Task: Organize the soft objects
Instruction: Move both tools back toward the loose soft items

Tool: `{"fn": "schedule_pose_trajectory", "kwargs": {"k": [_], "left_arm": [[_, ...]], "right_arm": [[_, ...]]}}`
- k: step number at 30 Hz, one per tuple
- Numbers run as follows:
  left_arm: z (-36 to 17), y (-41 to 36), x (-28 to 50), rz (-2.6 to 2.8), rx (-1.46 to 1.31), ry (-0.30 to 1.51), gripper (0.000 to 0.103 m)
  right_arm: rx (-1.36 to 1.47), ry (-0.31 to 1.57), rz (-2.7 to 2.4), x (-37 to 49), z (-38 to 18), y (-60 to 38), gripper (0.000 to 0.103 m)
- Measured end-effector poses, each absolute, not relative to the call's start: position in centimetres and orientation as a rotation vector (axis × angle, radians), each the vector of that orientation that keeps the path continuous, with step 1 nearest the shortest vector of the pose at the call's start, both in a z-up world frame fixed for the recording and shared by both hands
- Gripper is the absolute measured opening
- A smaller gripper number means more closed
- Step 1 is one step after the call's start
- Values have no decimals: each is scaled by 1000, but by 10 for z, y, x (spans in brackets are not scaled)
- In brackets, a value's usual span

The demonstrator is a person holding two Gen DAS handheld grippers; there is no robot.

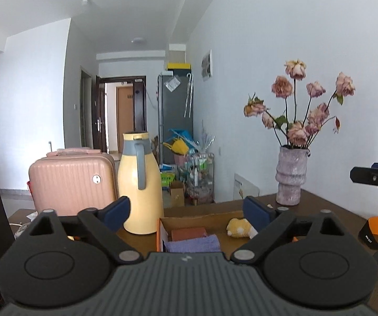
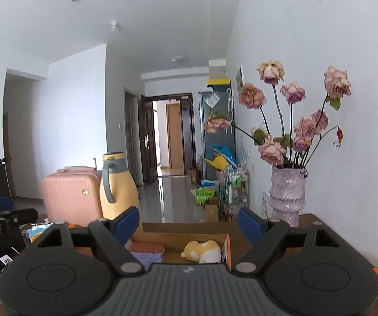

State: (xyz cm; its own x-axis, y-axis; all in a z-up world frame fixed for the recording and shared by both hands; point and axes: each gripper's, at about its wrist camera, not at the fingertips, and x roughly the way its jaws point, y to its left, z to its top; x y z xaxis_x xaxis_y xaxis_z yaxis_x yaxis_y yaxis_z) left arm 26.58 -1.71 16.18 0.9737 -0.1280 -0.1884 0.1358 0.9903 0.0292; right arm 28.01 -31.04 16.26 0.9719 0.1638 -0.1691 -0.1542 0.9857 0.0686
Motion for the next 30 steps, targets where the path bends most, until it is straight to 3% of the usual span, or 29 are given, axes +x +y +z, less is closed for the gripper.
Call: {"fn": "schedule_pose_trajectory", "kwargs": {"k": [3,9,22,30], "left_arm": [[159,-16,259,-119,44,176,97],[129,-11,227,-43,38,172,102],[-2,-22,160,-105,-43,383,103],[-7,-39,194,-125,-62,416,103]], "right_arm": [[51,165,166,273,160,-309,89],[56,174,170,249,135,-308,89],[212,316,136,153,-11,-303,89],[188,413,121,167,-34,-312,88]]}}
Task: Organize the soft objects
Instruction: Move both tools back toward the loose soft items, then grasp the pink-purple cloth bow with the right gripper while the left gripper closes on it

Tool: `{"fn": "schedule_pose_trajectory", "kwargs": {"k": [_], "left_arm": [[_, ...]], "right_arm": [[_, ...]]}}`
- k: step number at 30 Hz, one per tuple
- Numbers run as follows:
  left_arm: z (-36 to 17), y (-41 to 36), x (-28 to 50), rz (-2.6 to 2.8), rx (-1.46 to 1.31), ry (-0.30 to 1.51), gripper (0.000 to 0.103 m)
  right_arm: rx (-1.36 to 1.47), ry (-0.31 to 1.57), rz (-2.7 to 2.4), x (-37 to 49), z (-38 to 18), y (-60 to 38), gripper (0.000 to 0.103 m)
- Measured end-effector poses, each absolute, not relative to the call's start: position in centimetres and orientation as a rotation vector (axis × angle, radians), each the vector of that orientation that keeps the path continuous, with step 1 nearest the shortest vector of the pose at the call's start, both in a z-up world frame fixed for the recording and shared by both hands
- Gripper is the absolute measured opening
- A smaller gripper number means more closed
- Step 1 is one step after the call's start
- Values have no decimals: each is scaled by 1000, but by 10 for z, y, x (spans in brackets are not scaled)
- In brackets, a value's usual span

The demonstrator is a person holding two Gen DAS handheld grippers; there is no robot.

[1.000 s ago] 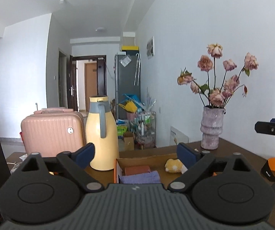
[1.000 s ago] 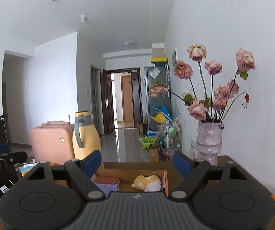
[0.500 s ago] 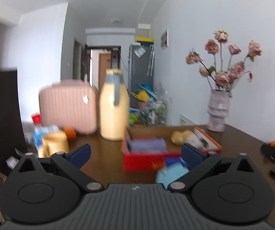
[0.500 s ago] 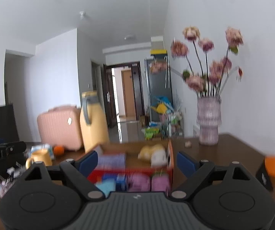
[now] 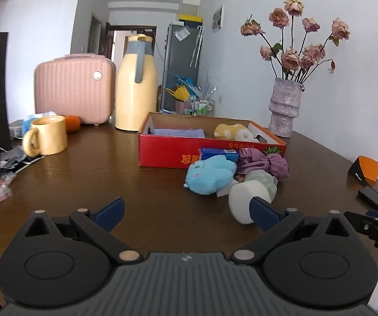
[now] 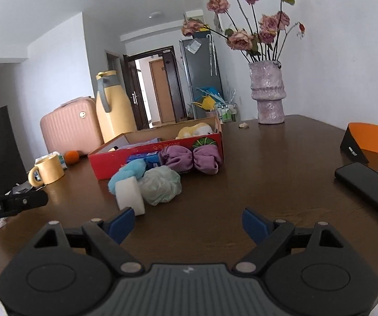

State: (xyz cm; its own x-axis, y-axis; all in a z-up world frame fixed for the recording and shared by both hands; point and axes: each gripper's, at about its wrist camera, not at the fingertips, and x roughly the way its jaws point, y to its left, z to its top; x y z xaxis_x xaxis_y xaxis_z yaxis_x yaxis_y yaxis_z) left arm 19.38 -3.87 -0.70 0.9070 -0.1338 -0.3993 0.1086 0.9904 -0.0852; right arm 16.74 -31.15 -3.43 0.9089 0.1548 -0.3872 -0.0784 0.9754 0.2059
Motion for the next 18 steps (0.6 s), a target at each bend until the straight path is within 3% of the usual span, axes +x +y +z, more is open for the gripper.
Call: {"fn": "schedule_pose_trajectory", "kwargs": {"k": [5,8,11,12,13,18], "left_arm": [[1,-63,247,-165,-110,464,99],[9,-86,287,-185,-117,483,83],[7,-110,333,-302,-120,537,73],[2,-119,351,-299,-114,594,59],[-3,-129,368,-304,-100,643,52],[-21,-148,413,-370,-93,720,46]], "right_arm": [[213,422,136,204,-25,-322,84],[208,435,130,243,-16,-331,81],[187,460,170,288,-9,-339,80],[179,470,186,305,-8,-342,80],[174,486,202,323,-8,-344,80],[280,608,237,408,-25,-359,64]]}}
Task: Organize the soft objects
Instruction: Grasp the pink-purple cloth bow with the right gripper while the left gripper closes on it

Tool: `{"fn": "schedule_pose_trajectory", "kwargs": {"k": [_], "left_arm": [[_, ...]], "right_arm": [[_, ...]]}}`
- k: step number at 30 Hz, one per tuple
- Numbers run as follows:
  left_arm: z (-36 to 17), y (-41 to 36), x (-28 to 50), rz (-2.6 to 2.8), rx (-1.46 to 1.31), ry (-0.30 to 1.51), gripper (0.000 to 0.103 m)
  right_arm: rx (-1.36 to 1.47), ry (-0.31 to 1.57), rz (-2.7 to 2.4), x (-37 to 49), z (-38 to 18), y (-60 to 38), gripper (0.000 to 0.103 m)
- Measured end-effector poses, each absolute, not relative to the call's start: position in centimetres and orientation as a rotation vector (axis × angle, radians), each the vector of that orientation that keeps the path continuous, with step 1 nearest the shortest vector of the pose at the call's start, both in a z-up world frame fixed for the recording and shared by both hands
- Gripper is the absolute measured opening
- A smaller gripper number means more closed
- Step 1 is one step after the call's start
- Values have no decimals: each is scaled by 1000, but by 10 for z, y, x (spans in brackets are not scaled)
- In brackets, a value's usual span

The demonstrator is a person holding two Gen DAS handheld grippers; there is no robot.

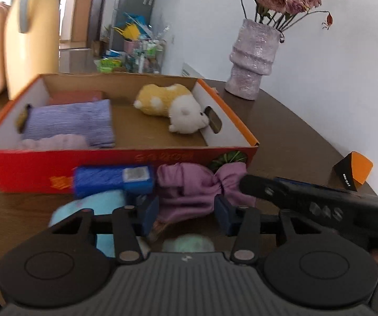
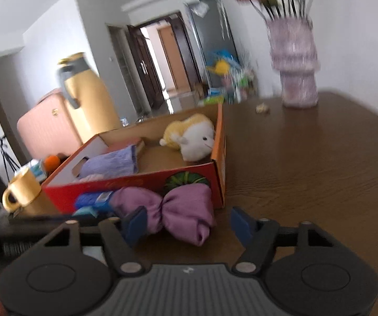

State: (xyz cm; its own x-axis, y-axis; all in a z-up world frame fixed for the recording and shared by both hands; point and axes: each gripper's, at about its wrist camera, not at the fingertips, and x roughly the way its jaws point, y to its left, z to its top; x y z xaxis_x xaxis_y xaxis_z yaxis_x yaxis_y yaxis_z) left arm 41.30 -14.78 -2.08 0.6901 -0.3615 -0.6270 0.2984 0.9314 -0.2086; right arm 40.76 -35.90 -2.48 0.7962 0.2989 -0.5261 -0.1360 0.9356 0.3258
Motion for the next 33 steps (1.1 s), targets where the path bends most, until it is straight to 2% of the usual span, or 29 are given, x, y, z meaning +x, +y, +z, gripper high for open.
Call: {"fn": "schedule_pose_trajectory", "kwargs": {"k": [4,5,8,9,10,14,18,26,29,33], "left_arm": [[-35,-146,427,-411,-126,752,44],[-37,-145,427,-433,-133,754,42],[-34,-144,429,-472,-146,764,26],[-35,-143,429,-490,-152,763,14],[-35,-143,429,-506,-159,762,10],[-29,-147,420,-517,-133,699,5],[-7,-143,402,-537,-141,633,3],[66,-99,300,-544,-123,456,3],[61,-70,261,-518,-140,464,3],[28,-32,223,-466,-192,569,3]], "right_arm": [[374,623,258,439,-40,-367,59],[399,629,269,443,-45,-368,52],[473,634,314,447,-56,-370,38],[487,635,314,446,-57,-371,36],[483,628,318,445,-57,-370,30],[435,596,313,438,-54,-363,15],[395,565,306,426,-41,-357,11],[317,337,364,331,42,-328,10],[305,324,433,299,52,-307,10],[321,415,501,268,31,-276,10]]}}
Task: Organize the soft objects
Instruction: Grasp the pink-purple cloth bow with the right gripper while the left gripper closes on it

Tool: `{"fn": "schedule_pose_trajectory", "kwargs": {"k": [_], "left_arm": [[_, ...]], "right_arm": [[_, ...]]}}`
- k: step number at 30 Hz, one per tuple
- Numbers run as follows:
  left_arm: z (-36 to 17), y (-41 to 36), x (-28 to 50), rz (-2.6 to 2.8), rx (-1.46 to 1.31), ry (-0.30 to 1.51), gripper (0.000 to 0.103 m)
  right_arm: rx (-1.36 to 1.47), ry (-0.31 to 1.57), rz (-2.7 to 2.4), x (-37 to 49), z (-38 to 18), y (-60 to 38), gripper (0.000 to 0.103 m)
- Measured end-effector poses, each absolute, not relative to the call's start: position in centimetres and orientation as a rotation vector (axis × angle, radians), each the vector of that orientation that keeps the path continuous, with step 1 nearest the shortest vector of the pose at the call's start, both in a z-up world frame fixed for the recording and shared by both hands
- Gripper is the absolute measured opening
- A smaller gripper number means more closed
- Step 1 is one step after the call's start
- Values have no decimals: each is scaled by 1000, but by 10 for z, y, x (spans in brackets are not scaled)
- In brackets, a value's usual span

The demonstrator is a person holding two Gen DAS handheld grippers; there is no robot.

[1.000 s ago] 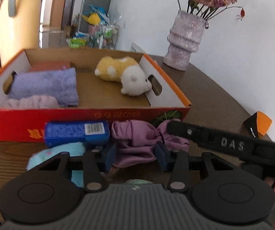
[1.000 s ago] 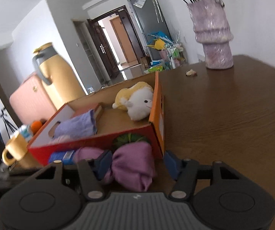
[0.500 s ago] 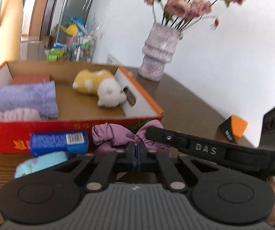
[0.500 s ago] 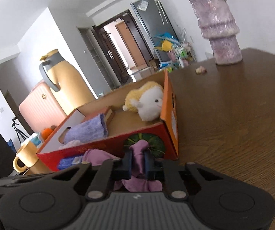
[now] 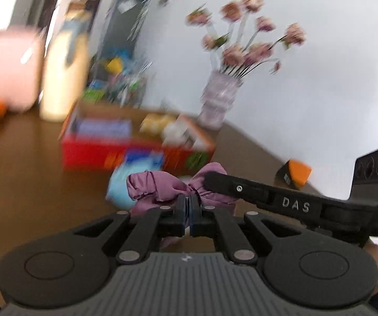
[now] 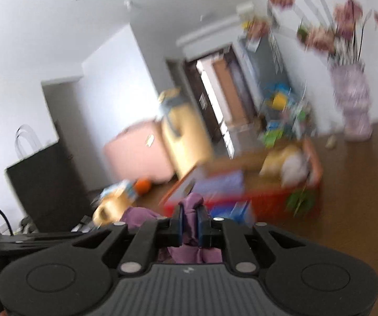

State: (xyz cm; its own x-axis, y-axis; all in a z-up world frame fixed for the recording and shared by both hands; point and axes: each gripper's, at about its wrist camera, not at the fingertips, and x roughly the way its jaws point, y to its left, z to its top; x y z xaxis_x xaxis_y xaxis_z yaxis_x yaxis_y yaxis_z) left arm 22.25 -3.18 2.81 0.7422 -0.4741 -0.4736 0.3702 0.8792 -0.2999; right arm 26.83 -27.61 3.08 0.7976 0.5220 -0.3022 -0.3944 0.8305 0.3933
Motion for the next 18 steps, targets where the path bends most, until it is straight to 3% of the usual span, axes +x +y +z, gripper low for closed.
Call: {"fn": "schedule_pose_trajectory", "kwargs": {"k": [8,18], "left_arm": [[-7,-5,177,-452,-219,652,3],[-11,-7,159,-467,-195,597,7]], "right_arm": [[293,595,504,212,-27,-232,10],[229,554,440,176,-15,-230,10]]}}
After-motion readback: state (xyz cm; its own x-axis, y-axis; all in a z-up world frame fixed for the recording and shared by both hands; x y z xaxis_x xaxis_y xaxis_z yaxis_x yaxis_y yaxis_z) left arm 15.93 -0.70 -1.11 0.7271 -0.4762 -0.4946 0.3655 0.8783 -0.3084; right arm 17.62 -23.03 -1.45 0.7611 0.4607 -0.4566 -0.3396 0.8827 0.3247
